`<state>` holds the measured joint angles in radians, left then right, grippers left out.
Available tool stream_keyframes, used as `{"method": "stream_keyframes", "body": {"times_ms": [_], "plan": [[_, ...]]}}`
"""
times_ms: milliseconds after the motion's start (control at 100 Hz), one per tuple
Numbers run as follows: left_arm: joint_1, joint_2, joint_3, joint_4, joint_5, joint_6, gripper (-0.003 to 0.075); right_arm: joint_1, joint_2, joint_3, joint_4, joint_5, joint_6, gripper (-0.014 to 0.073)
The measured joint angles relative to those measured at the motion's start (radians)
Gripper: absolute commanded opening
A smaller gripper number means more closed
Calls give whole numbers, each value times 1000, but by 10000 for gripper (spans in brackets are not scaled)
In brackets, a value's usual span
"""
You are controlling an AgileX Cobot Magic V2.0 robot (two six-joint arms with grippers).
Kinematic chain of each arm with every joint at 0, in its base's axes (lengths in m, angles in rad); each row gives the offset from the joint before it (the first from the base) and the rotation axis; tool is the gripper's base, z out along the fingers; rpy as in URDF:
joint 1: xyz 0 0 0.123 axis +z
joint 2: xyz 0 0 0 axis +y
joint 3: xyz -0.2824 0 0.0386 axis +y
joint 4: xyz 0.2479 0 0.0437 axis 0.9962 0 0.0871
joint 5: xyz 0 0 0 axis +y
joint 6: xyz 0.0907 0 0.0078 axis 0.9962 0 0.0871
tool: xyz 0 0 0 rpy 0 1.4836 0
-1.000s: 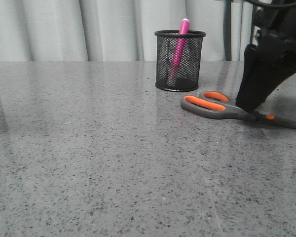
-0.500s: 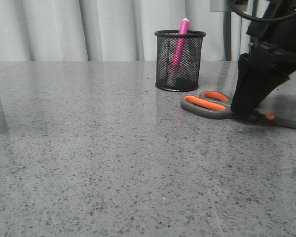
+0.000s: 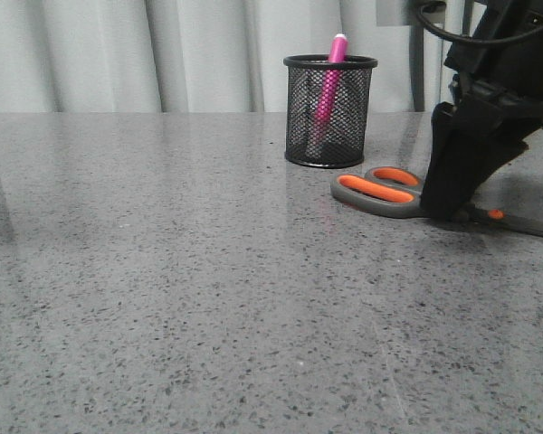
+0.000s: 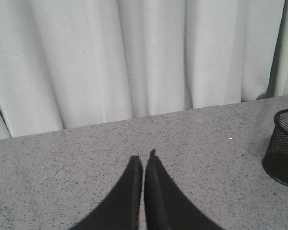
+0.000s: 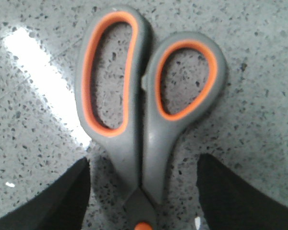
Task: Put pen and scissors into bin
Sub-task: 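Lower the right gripper onto the scissors handles and close it, then lift the scissors upright with the right gripper toward the mesh cup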
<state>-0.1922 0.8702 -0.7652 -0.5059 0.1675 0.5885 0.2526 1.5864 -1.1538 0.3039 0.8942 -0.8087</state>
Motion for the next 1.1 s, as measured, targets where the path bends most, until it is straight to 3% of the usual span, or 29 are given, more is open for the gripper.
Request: {"method": "stream_keyframes", "body": {"times_ms": [500,620,830,1100], "plan": [[0,0,0,0,0,0,-19,2,22,0,-4,24,-2,422],[0,0,0,0,0,0,-19,2,28,-9,-6,28,-2,279],[0,0,0,0,0,0,-19,2,30,-11,-11,30,-2,-78],[0,0,0,0,0,0,-19,2,0,-45,-11,88,5,-69]]}}
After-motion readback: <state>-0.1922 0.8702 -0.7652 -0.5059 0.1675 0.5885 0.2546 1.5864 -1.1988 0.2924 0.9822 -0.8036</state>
